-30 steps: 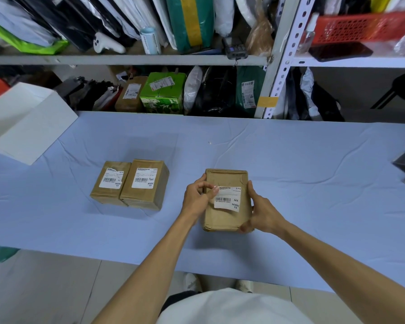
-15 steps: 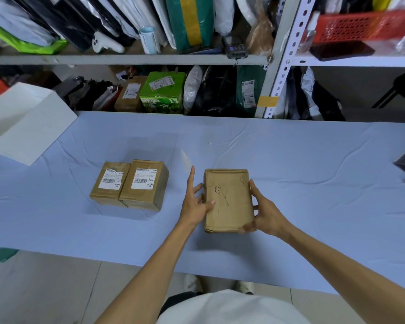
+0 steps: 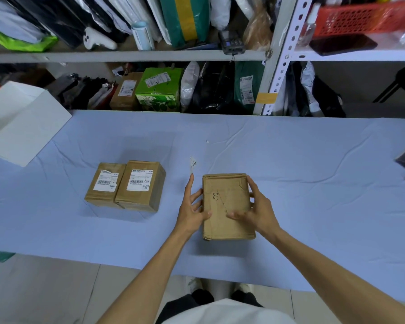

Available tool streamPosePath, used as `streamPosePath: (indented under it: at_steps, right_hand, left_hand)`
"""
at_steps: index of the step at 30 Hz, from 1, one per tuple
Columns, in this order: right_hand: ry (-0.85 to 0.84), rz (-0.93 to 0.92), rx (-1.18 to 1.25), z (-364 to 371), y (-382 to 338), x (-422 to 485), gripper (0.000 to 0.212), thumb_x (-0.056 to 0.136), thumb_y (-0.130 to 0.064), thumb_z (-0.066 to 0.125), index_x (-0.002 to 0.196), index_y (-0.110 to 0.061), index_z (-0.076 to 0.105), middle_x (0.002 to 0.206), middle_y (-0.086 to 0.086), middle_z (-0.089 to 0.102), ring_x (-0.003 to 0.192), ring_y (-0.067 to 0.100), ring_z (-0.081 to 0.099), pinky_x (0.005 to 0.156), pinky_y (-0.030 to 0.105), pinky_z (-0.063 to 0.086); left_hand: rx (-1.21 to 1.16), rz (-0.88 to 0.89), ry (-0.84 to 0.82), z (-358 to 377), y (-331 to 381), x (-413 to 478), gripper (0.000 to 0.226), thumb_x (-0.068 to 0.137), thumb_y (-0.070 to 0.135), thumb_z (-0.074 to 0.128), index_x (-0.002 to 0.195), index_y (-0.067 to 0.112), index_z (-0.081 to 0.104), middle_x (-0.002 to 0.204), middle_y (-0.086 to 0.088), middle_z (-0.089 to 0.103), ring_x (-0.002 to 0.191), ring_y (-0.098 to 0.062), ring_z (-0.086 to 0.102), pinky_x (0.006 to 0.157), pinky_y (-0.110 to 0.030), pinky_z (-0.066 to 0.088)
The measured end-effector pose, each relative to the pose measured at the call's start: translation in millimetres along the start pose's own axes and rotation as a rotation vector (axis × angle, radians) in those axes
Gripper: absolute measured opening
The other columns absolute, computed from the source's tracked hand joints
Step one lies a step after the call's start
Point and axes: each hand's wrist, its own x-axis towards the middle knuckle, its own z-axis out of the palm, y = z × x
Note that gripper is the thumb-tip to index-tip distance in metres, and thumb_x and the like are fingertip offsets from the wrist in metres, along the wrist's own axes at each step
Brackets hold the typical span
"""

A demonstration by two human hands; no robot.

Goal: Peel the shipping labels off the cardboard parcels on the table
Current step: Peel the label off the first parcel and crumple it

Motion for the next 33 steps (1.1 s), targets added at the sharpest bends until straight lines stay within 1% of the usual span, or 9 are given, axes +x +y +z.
streamPosePath:
  at_steps: [7, 12, 14, 18, 22, 24, 28, 31, 33]
  right_hand:
    - [0.124, -0.018, 0.025, 11.0, 5.6, -4.5, 0.083, 0.083, -0.036, 0.072, 0.150, -0.036, 0.022, 0.130, 0.002, 0.057, 0.112, 0.024, 0.057, 0.096, 0.043, 0.047]
    - [0.010, 0.025, -0.128, 13.0, 1.0, 3.2, 0.139, 0.052, -0.050, 0.089, 0.153, -0.025, -0.003, 0.159, 0.003, 0.014, 0.146, 0.022, 0.017, 0.113, 0.039, 0.026]
    - [-0.027, 0.023, -0.178, 13.3, -1.2, 6.2, 0.151, 0.043, -0.049, 0.092, 0.153, -0.022, -0.008, 0.160, -0.001, 0.011, 0.145, 0.019, 0.017, 0.114, 0.037, 0.024]
    - [0.074, 0.003, -0.052, 6.0, -2.8, 12.5, 0.099, 0.065, -0.037, 0.086, 0.145, -0.018, 0.030, 0.137, 0.003, 0.051, 0.123, 0.025, 0.050, 0.101, 0.043, 0.045]
    - [0.125, -0.016, -0.016, 0.4, -5.9, 14.8, 0.058, 0.083, -0.028, 0.074, 0.131, -0.016, 0.043, 0.122, 0.003, 0.061, 0.112, 0.027, 0.060, 0.090, 0.039, 0.051]
    - [0.099, 0.010, -0.058, 0.5, -8.9, 15.7, 0.082, 0.078, -0.033, 0.077, 0.143, -0.016, 0.030, 0.138, 0.006, 0.051, 0.124, 0.028, 0.052, 0.099, 0.043, 0.046]
    - [-0.051, 0.064, -0.394, 4.3, -21.7, 11.7, 0.158, 0.038, -0.058, 0.090, 0.149, -0.026, -0.018, 0.160, -0.002, 0.001, 0.141, 0.027, 0.024, 0.101, 0.049, 0.041]
    - [-0.050, 0.031, -0.417, 4.2, -25.8, 14.7, 0.155, 0.039, -0.051, 0.093, 0.151, -0.019, -0.010, 0.156, 0.001, 0.010, 0.136, 0.028, 0.031, 0.098, 0.045, 0.044]
    - [0.018, 0.003, -0.328, 0.8, -25.9, 17.5, 0.128, 0.054, -0.043, 0.090, 0.150, -0.015, 0.010, 0.148, 0.004, 0.028, 0.126, 0.030, 0.044, 0.093, 0.040, 0.045]
  left_hand:
    - [-0.048, -0.011, 0.002, 1.8, -4.7, 2.5, 0.110, 0.066, -0.009, 0.078, 0.146, 0.042, 0.021, 0.143, -0.011, 0.047, 0.132, -0.022, 0.047, 0.104, -0.038, 0.045]
    - [-0.056, -0.018, 0.028, 3.4, -2.5, 4.8, 0.107, 0.070, -0.017, 0.073, 0.147, 0.038, 0.022, 0.142, -0.012, 0.048, 0.133, -0.024, 0.046, 0.107, -0.041, 0.043]
    - [-0.057, -0.022, 0.021, 3.4, -2.2, 4.8, 0.109, 0.068, -0.017, 0.074, 0.148, 0.037, 0.022, 0.141, -0.011, 0.048, 0.132, -0.023, 0.046, 0.108, -0.042, 0.042]
    - [-0.085, -0.045, 0.024, 1.7, -3.7, 3.4, 0.107, 0.072, -0.021, 0.069, 0.149, 0.036, 0.021, 0.142, -0.012, 0.047, 0.133, -0.025, 0.046, 0.110, -0.046, 0.040]
    - [-0.087, -0.045, 0.029, 2.9, -4.0, 1.9, 0.105, 0.072, -0.020, 0.069, 0.145, 0.040, 0.023, 0.140, -0.009, 0.049, 0.131, -0.024, 0.048, 0.109, -0.044, 0.041]
    - [-0.098, -0.054, 0.042, 3.5, -3.8, 2.0, 0.106, 0.072, -0.020, 0.069, 0.146, 0.039, 0.023, 0.140, -0.009, 0.049, 0.132, -0.024, 0.047, 0.109, -0.046, 0.041]
    - [-0.103, -0.042, 0.031, 3.3, -2.2, 3.7, 0.107, 0.071, -0.022, 0.068, 0.147, 0.038, 0.022, 0.141, -0.010, 0.049, 0.132, -0.023, 0.048, 0.108, -0.041, 0.043]
    - [-0.112, -0.044, 0.018, 3.1, -0.9, 4.8, 0.109, 0.070, -0.022, 0.069, 0.147, 0.039, 0.023, 0.141, -0.010, 0.049, 0.129, -0.021, 0.051, 0.098, -0.030, 0.050]
    - [-0.122, -0.041, 0.017, 2.4, -1.8, 4.7, 0.108, 0.070, -0.022, 0.069, 0.146, 0.040, 0.024, 0.140, -0.010, 0.049, 0.128, -0.021, 0.051, 0.094, -0.026, 0.052]
